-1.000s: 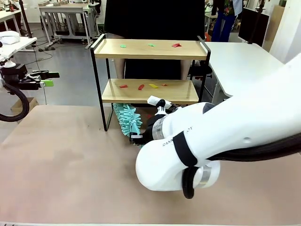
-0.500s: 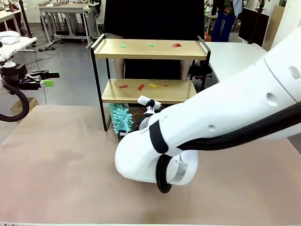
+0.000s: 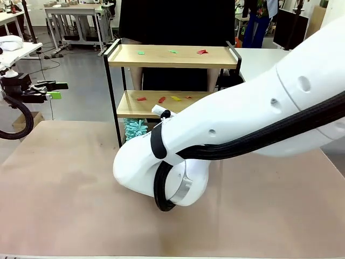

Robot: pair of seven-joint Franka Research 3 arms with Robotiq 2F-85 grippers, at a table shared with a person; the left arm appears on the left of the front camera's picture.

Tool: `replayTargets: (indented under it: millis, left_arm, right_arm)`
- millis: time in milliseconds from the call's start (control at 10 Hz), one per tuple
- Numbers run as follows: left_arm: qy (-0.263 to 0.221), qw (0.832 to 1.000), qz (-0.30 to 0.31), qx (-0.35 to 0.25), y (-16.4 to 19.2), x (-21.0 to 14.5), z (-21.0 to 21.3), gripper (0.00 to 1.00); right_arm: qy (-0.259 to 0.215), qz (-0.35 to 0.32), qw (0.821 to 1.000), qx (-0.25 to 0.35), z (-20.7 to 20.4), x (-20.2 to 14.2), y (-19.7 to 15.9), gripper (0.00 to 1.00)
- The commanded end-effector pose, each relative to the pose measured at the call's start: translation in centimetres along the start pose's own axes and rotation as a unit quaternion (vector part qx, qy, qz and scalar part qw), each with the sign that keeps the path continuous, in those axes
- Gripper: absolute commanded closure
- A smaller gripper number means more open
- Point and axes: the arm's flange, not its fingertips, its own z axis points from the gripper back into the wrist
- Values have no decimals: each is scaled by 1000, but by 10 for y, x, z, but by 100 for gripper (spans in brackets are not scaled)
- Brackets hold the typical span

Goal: Clean the shelf.
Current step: Clean the specific section of the Shelf indicated by the human with the Duster.

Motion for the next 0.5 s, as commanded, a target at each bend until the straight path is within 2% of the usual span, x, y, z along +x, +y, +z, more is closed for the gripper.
replayTargets:
  millis: [0,400]
  left_arm:
    - [1,1000,-5,-1,-2,2,0,0]
    - [1,1000,-5,-1,-2,2,0,0]
  right_arm:
    - [-25,3,999,-26,-5,9,39,88]
    - [-3,2,999,-35,-19,5,38,88]
